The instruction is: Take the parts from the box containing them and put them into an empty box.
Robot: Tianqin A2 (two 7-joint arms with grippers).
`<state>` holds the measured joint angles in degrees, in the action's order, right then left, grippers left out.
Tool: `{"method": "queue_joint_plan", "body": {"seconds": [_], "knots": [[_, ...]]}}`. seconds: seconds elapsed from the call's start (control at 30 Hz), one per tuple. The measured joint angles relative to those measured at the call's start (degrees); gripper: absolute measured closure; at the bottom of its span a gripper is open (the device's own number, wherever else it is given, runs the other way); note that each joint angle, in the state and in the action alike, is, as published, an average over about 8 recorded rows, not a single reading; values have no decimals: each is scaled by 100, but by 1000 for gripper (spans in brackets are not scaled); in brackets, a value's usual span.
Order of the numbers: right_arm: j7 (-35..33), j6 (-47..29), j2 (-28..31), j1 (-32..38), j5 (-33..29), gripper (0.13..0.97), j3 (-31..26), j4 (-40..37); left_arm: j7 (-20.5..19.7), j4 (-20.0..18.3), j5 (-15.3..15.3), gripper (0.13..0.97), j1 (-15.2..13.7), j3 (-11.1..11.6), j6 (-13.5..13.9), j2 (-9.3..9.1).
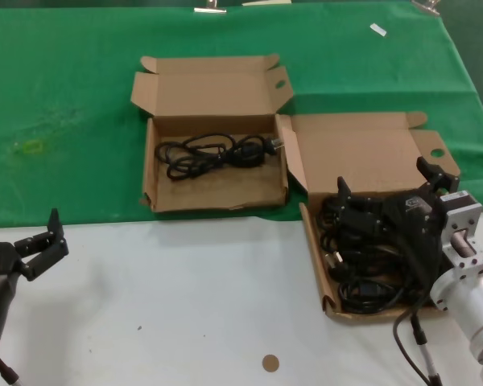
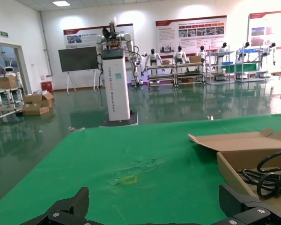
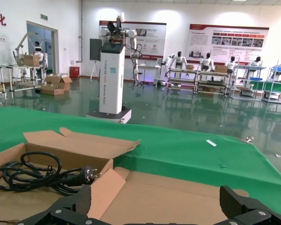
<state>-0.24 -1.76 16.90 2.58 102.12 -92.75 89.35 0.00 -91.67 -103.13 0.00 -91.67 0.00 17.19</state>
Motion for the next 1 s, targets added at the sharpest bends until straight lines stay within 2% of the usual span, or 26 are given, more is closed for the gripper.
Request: {"method": "queue_joint_plan", "body": {"seconds": [1.0], "knots": [[0,0,0,0,0,129,0,0,0,0,0,132,0,0,0,0]]}}
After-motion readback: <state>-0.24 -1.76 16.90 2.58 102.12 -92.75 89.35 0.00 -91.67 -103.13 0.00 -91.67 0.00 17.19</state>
